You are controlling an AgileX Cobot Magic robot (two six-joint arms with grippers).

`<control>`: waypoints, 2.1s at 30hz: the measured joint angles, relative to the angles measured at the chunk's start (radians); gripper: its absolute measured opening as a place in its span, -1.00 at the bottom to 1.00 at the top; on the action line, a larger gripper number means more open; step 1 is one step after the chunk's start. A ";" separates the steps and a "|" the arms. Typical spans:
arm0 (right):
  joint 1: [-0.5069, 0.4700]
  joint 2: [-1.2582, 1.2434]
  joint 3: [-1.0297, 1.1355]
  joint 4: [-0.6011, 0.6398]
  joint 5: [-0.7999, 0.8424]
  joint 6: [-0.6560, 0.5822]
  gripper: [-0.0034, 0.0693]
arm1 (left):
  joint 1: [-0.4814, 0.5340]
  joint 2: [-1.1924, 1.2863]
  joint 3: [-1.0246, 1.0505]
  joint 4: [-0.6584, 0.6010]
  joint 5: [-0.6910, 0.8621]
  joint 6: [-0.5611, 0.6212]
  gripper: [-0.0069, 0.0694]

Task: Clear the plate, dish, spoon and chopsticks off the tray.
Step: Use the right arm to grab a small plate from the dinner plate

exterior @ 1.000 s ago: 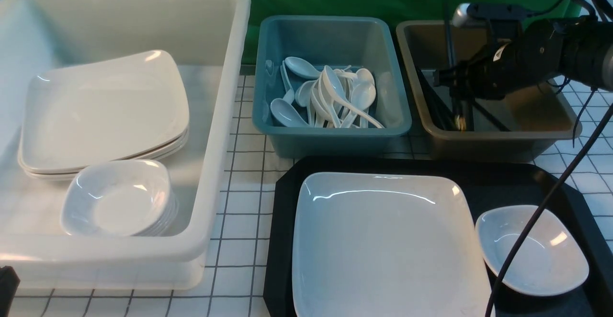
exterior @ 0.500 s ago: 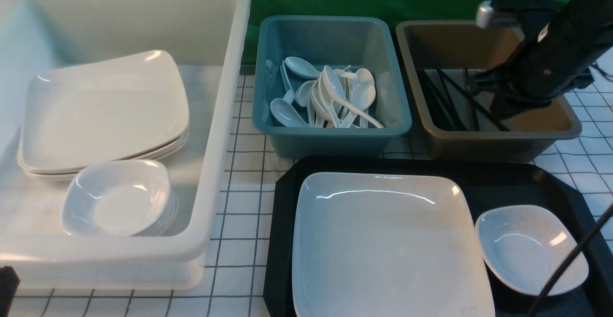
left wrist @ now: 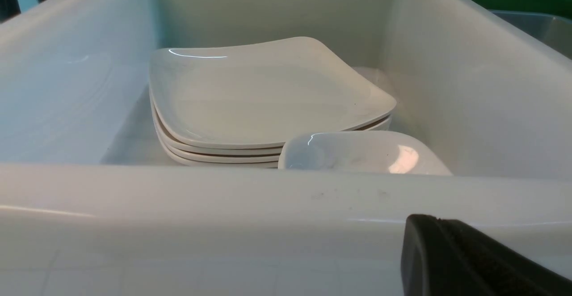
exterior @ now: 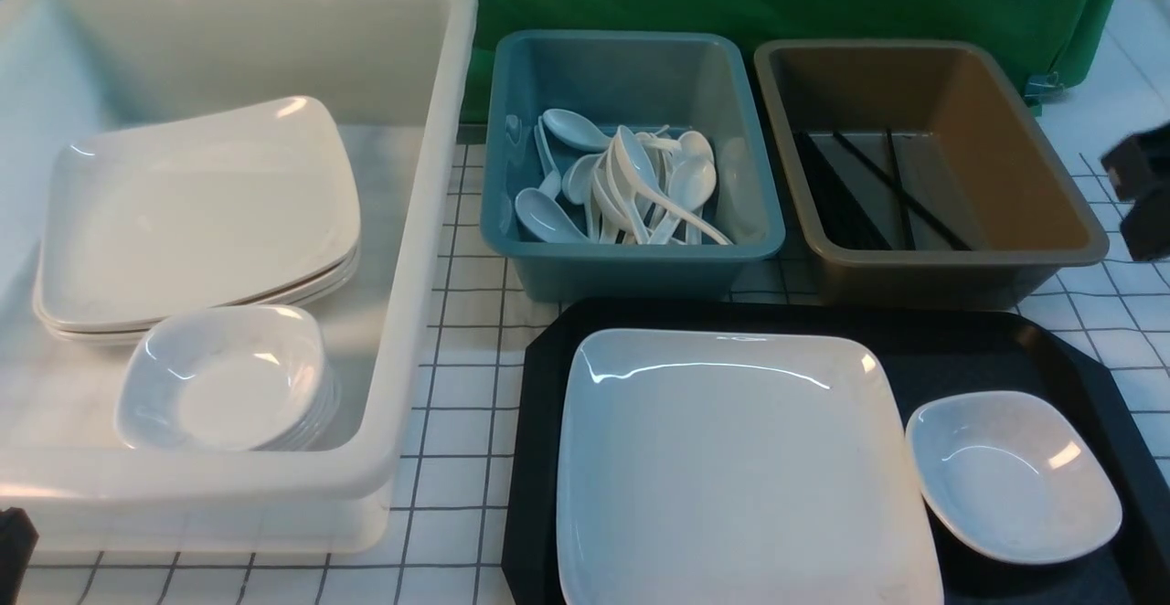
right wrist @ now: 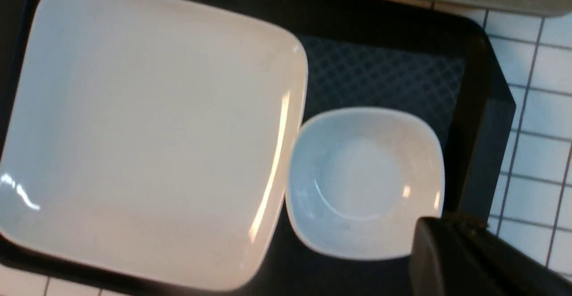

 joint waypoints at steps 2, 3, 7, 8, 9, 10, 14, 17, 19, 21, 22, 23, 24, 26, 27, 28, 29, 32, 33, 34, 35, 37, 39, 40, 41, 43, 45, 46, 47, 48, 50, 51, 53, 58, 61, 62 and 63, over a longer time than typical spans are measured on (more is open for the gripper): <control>0.000 -0.095 0.101 0.000 0.000 0.003 -0.82 | 0.000 0.000 0.000 0.000 0.000 0.000 -0.77; 0.000 -0.136 0.147 0.000 0.000 0.010 -0.82 | 0.000 0.000 0.000 0.000 0.000 0.000 -0.77; 0.000 -0.267 0.321 0.005 -0.015 0.047 -0.82 | 0.000 0.000 0.000 0.000 0.000 0.000 -0.77; 0.000 -0.303 0.380 0.015 -0.039 0.046 -0.81 | 0.000 0.000 0.000 0.000 0.000 0.000 -0.77; 0.000 -0.308 0.389 0.019 -0.043 0.044 -0.80 | 0.000 0.000 0.000 0.000 0.000 0.000 -0.77; 0.000 -0.341 0.464 0.039 -0.071 0.025 -0.78 | 0.000 0.000 0.000 0.000 0.000 0.000 -0.77; 0.026 -0.353 0.625 0.094 -0.136 -0.040 -0.50 | 0.000 0.000 0.000 0.005 0.000 0.000 -0.77; 0.086 -0.329 0.690 0.104 -0.203 -0.077 -0.18 | 0.000 0.000 0.000 0.000 0.000 0.000 -0.77; 0.155 -0.295 0.714 0.104 -0.252 -0.121 0.10 | 0.000 0.000 0.000 0.000 0.000 0.000 -0.77; 0.236 -0.249 0.718 0.077 -0.302 -0.156 0.31 | 0.000 0.000 0.000 0.000 0.000 0.000 -0.77; 0.243 -0.238 0.718 0.072 -0.312 -0.158 0.33 | 0.000 0.000 0.000 0.000 0.000 0.000 -0.77; 0.293 -0.200 0.718 0.024 -0.341 -0.155 0.39 | 0.000 0.000 0.000 0.000 0.000 0.000 -0.77; 0.324 -0.171 0.718 -0.025 -0.358 -0.137 0.41 | 0.000 0.000 0.000 0.000 0.000 0.000 -0.77; 0.385 -0.102 0.718 -0.156 -0.387 -0.079 0.43 | 0.000 0.000 0.000 0.000 0.000 0.000 -0.77; 0.407 -0.070 0.718 -0.219 -0.398 -0.043 0.43 | 0.000 0.000 0.000 0.000 0.000 0.000 -0.77; 0.411 -0.063 0.718 -0.232 -0.398 -0.035 0.43 | 0.000 0.000 0.000 0.000 0.000 0.000 -0.77; 0.437 -0.020 0.718 -0.315 -0.414 0.015 0.43 | 0.000 0.000 0.000 0.000 0.000 0.000 -0.77; 0.468 0.050 0.718 -0.434 -0.443 0.078 0.43 | 0.000 0.000 0.000 0.000 0.000 0.000 -0.77; 0.478 0.092 0.718 -0.499 -0.454 0.114 0.44 | 0.000 0.000 0.000 0.000 0.000 0.000 -0.77; 0.478 0.096 0.718 -0.506 -0.456 0.125 0.44 | 0.000 0.000 0.000 0.000 0.000 0.000 -0.77; 0.479 0.130 0.718 -0.555 -0.463 0.159 0.44 | 0.000 0.000 0.000 0.000 0.000 0.000 -0.77; 0.479 0.178 0.718 -0.623 -0.467 0.196 0.44 | 0.000 0.000 0.000 0.000 0.000 0.000 -0.76; 0.479 0.209 0.718 -0.657 -0.471 0.210 0.44 | 0.000 0.000 0.000 0.000 0.000 0.000 -0.77; 0.479 0.227 0.718 -0.675 -0.477 0.213 0.44 | 0.000 0.000 0.000 0.000 0.000 0.000 -0.77; 0.479 0.243 0.718 -0.692 -0.483 0.215 0.44 | 0.000 0.000 0.000 0.000 0.000 0.000 -0.77; 0.479 0.278 0.717 -0.724 -0.500 0.221 0.42 | 0.000 0.000 0.000 0.000 0.000 0.000 -0.77; 0.479 0.293 0.717 -0.738 -0.505 0.223 0.36 | 0.000 0.000 0.000 0.000 0.000 0.000 -0.77; 0.480 0.298 0.716 -0.744 -0.509 0.223 0.29 | 0.000 0.000 0.000 0.000 0.000 0.000 -0.77; 0.480 0.299 0.716 -0.747 -0.510 0.223 0.28 | 0.000 0.000 0.000 0.000 0.000 0.000 -0.77; 0.480 0.304 0.715 -0.756 -0.514 0.225 0.13 | 0.000 0.000 0.000 0.000 0.000 0.000 -0.77; 0.480 0.308 0.715 -0.765 -0.519 0.225 -0.11 | 0.000 0.000 0.000 0.000 0.000 0.000 -0.77; 0.480 0.308 0.715 -0.768 -0.519 0.225 -0.22 | 0.000 0.000 0.000 0.000 0.000 0.000 -0.77; 0.481 0.308 0.712 -0.785 -0.510 0.226 -0.48 | 0.000 0.000 0.000 0.000 0.000 0.000 -0.77; 0.489 0.296 0.679 -0.744 -0.461 0.226 -0.57 | 0.000 0.000 0.000 0.000 0.000 0.000 -0.77; 0.489 0.272 0.657 -0.678 -0.416 0.200 -0.62 | 0.000 0.000 0.000 0.000 0.000 0.000 -0.77; 0.489 0.256 0.646 -0.646 -0.392 0.183 -0.65 | 0.000 0.000 0.000 0.000 0.000 0.000 -0.77; 0.489 0.224 0.628 -0.598 -0.354 0.160 -0.67 | 0.000 0.000 0.000 0.000 0.000 0.000 -0.77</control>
